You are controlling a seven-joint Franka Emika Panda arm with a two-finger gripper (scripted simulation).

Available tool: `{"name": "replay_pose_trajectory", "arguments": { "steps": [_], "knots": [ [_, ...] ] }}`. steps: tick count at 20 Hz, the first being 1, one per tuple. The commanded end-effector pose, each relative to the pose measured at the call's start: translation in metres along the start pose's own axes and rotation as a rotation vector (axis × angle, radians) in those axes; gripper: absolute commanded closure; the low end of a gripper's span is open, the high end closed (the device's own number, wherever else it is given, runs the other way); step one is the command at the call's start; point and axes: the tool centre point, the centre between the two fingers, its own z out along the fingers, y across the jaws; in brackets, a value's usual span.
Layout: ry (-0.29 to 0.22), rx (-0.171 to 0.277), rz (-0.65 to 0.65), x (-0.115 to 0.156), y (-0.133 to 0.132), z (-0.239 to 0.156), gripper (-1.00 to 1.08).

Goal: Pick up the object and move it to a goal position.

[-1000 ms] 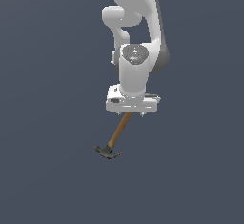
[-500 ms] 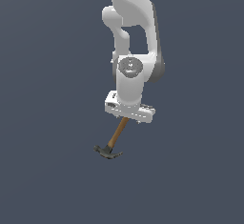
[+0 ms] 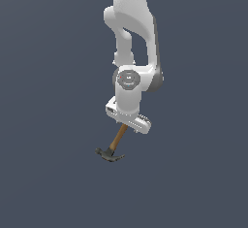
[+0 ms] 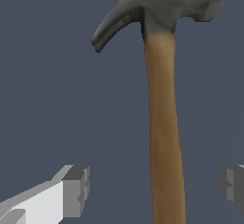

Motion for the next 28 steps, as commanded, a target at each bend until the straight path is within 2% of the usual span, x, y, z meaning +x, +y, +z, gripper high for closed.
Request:
{"name": "replay_pose_trajectory", "arguments": {
  "steps": [1,13,23,28],
  "knots": [
    [0.002,-0.002,0.040,0.002,0.002,0.006,-0.92],
    [0.004,-0.004,0.084,0.003,0.004,0.016,-0.92],
    [0.004,-0.004,0.089,0.002,0.005,0.057,-0.92],
    [0.004,-0.004,0.090,0.004,0.004,0.063,-0.92]
  ]
}}
